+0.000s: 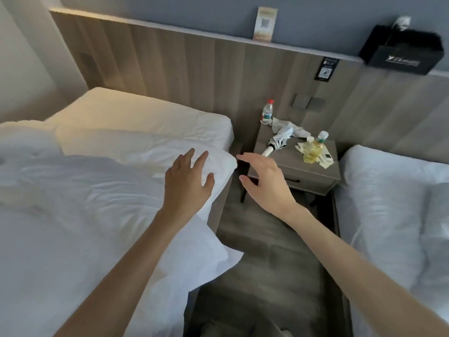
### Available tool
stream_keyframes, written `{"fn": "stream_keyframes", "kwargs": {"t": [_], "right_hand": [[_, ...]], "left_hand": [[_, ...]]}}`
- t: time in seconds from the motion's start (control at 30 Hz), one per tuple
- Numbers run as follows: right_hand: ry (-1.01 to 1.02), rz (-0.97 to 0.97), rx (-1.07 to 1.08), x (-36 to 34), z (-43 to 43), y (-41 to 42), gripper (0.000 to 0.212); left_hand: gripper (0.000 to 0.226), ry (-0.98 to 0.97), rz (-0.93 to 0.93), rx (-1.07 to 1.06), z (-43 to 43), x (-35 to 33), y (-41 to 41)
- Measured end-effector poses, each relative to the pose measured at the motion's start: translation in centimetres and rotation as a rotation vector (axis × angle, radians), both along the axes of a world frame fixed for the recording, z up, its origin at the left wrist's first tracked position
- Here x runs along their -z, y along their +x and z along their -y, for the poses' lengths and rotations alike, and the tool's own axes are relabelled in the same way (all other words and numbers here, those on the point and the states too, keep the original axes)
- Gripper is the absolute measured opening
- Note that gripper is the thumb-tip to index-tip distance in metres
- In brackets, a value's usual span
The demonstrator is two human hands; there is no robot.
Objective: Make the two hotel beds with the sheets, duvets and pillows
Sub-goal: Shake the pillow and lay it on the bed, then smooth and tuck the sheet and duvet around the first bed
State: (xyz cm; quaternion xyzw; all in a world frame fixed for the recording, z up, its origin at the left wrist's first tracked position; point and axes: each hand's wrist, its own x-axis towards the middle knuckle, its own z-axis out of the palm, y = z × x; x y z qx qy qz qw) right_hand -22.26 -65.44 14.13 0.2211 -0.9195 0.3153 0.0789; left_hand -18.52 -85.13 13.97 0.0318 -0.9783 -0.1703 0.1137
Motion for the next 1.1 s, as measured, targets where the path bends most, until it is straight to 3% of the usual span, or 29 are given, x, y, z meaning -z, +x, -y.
{"fn": "stream_keyframes", "kwargs": {"t": [0.6,1.1], "right_hand": [[-0.015,0.076,0.656,1.7,-40.8,2.3,0.044],[-0.069,0.302,1.288,8.5,-60.1,-1.0,0.048]], "left_hand": [[0.054,-0.005,-0.04,0.648,-42.3,1.4,-10.0],[0.054,-0.086,0.172,1.19,-68.4,7.4,-23.8]]}}
